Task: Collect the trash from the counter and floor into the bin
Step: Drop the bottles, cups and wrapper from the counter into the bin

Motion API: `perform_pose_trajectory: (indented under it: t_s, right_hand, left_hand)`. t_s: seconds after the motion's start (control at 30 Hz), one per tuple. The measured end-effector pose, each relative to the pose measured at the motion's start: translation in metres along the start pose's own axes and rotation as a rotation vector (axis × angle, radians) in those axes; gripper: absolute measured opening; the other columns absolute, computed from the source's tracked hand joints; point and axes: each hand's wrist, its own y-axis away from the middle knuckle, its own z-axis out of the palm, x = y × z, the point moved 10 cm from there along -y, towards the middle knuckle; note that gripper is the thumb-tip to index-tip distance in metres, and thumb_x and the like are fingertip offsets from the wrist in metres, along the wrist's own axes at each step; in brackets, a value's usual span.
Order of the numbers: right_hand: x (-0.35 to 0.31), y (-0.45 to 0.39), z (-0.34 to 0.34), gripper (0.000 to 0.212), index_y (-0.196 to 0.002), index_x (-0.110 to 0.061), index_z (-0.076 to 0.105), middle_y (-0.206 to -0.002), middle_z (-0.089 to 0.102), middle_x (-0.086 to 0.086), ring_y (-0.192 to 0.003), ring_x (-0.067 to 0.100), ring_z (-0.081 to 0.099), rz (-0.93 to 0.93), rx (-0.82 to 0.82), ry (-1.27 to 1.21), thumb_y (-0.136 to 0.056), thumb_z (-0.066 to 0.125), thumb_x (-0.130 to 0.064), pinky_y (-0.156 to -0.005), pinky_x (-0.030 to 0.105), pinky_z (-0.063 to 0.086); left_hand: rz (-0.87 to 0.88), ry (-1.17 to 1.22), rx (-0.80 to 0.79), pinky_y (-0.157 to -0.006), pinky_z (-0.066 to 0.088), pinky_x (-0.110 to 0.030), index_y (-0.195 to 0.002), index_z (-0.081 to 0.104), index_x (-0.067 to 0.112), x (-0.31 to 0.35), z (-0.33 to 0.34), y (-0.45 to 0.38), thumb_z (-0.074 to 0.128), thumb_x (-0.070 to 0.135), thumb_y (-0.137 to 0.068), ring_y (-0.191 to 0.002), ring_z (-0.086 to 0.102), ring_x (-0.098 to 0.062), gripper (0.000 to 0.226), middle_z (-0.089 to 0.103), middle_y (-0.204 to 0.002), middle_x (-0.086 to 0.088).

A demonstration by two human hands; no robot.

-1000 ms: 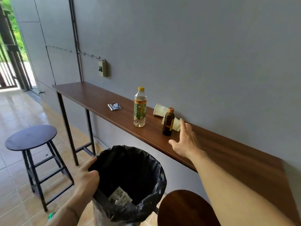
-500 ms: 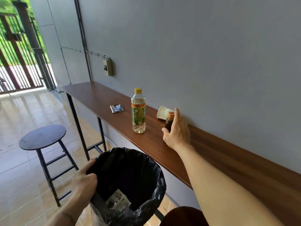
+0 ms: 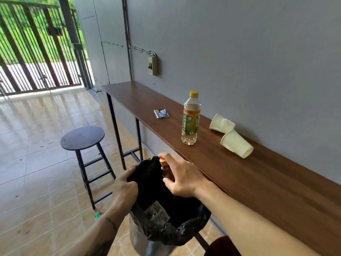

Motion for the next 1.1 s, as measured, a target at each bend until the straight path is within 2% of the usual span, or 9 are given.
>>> perform_pose_trajectory:
  t_s: [0.2, 0.37, 0.47, 0.57, 0.67, 0.73, 0.87, 1.0, 1.1]
  right_hand:
    - [0.009, -0.001, 0.080, 0.067, -0.141, -0.034, 0.023, -0.121, 0.051, 0.004, -0.108, 0.034, 0.059, 0.145, -0.229, 0.059, -0.086, 0.062, -0.030, -0.087, 0.048, 0.050]
    - [0.024, 0.000, 0.103, 0.067, -0.144, -0.032, 0.025, -0.129, 0.050, 0.007, -0.114, 0.036, 0.057, 0.268, -0.346, 0.076, -0.088, 0.061, -0.024, -0.092, 0.048, 0.048]
    - [0.025, -0.008, 0.090, 0.063, -0.145, -0.032, 0.029, -0.135, 0.048, 0.006, -0.118, 0.036, 0.055, 0.288, -0.310, 0.059, -0.089, 0.058, -0.027, -0.095, 0.048, 0.046]
    - [0.027, -0.019, 0.060, 0.057, -0.142, -0.031, 0.036, -0.137, 0.047, 0.004, -0.122, 0.033, 0.053, 0.292, -0.226, 0.027, -0.089, 0.057, -0.031, -0.098, 0.047, 0.045]
    - [0.035, -0.025, 0.008, 0.049, -0.135, -0.030, 0.046, -0.132, 0.052, 0.000, -0.117, 0.026, 0.057, 0.288, -0.040, -0.072, -0.087, 0.056, -0.031, -0.097, 0.042, 0.048]
    - [0.046, -0.022, -0.036, 0.045, -0.130, -0.029, 0.050, -0.125, 0.055, -0.002, -0.110, 0.022, 0.058, 0.269, 0.118, -0.072, -0.086, 0.056, -0.029, -0.093, 0.041, 0.050]
    - [0.088, 0.000, -0.116, 0.051, -0.131, -0.024, 0.052, -0.126, 0.054, 0.000, -0.115, 0.024, 0.051, 0.303, 0.377, 0.189, -0.081, 0.058, -0.031, -0.096, 0.042, 0.047]
    - [0.149, 0.028, -0.135, 0.067, -0.145, -0.030, 0.034, -0.141, 0.038, 0.005, -0.126, 0.030, 0.040, 0.563, 0.234, 0.441, -0.083, 0.059, -0.040, -0.103, 0.044, 0.040]
    - [0.184, 0.046, -0.125, 0.075, -0.149, -0.034, 0.018, -0.145, 0.028, 0.008, -0.130, 0.034, 0.035, 0.679, 0.103, 0.479, -0.086, 0.058, -0.041, -0.104, 0.049, 0.040]
  left_hand:
    - [-0.032, 0.017, -0.002, -0.089, 0.061, -0.046, -0.138, 0.061, 0.028, -0.008, -0.012, -0.020, 0.040, -0.014, -0.078, -0.109, 0.066, -0.028, 0.077, 0.064, -0.130, -0.008]
    - [-0.030, 0.013, 0.000, -0.083, 0.063, -0.044, -0.139, 0.061, 0.027, 0.002, -0.019, -0.033, 0.037, -0.014, -0.077, -0.098, 0.068, -0.022, 0.078, 0.065, -0.129, -0.006]
    - [-0.033, 0.044, -0.028, -0.082, 0.063, -0.049, -0.140, 0.060, 0.023, 0.006, -0.018, -0.043, 0.036, -0.018, -0.080, -0.093, 0.069, -0.022, 0.077, 0.065, -0.127, -0.007]
    - [-0.021, 0.033, -0.062, -0.082, 0.063, -0.047, -0.140, 0.060, 0.021, 0.004, -0.011, -0.045, 0.038, -0.019, -0.079, -0.099, 0.071, -0.031, 0.077, 0.066, -0.129, -0.011]
    - [-0.022, 0.014, -0.051, -0.064, 0.062, -0.041, -0.140, 0.060, 0.023, 0.001, -0.011, -0.047, 0.040, -0.017, -0.081, -0.083, 0.073, -0.033, 0.074, 0.068, -0.121, -0.010]
    - [-0.021, 0.015, -0.033, -0.061, 0.061, -0.045, -0.141, 0.060, 0.022, 0.002, -0.011, -0.048, 0.040, -0.016, -0.081, -0.079, 0.072, -0.034, 0.074, 0.068, -0.119, -0.009]
    - [0.002, -0.022, -0.016, -0.044, 0.050, -0.028, -0.138, 0.063, 0.024, 0.013, -0.005, -0.046, 0.039, -0.016, -0.079, -0.068, 0.068, -0.028, 0.075, 0.070, -0.117, -0.009]
    - [0.012, -0.056, -0.026, -0.048, 0.049, -0.030, -0.134, 0.065, 0.033, 0.016, 0.008, -0.042, 0.041, -0.012, -0.073, -0.067, 0.068, -0.029, 0.079, 0.073, -0.114, -0.008]
    - [0.012, -0.074, -0.011, -0.048, 0.049, -0.030, -0.133, 0.065, 0.033, 0.017, 0.013, -0.038, 0.042, -0.012, -0.075, -0.068, 0.067, -0.029, 0.077, 0.073, -0.115, -0.008]
